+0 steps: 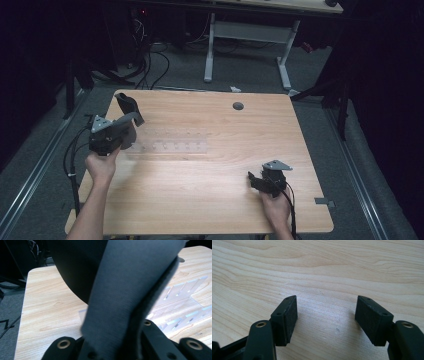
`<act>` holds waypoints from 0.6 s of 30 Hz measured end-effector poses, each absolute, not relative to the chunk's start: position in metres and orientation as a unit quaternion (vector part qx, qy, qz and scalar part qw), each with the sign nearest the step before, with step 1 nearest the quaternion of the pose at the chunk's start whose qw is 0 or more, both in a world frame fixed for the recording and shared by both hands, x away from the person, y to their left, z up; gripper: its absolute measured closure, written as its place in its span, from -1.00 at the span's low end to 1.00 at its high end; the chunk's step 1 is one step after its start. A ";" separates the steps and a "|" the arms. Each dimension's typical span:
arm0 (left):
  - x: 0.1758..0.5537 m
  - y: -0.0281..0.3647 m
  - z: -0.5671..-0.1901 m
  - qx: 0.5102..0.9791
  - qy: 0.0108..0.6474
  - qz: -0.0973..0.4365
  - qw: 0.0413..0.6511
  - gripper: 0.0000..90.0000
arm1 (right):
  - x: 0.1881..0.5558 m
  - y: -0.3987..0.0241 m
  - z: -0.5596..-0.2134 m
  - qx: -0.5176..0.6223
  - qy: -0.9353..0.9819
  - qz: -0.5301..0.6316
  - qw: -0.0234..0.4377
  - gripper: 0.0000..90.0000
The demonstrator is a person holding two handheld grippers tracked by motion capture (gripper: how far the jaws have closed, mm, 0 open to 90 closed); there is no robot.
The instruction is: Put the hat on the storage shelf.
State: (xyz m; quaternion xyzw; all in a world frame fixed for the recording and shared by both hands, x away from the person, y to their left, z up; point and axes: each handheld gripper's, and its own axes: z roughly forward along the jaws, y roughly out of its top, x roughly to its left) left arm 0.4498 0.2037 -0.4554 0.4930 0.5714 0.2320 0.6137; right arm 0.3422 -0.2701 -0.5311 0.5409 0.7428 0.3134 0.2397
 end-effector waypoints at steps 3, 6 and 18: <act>0.450 0.204 -0.460 0.494 0.574 0.230 0.612 0.88 | 0.342 -0.270 -0.531 0.540 0.743 0.314 0.240 -0.23; 0.449 0.204 -0.465 0.495 0.578 0.226 0.607 0.88 | 0.342 -0.270 -0.531 0.541 0.743 0.313 0.240 -0.23; 0.446 0.203 -0.467 0.507 0.582 0.218 0.597 0.76 | 0.342 -0.270 -0.531 0.541 0.743 0.313 0.239 -0.23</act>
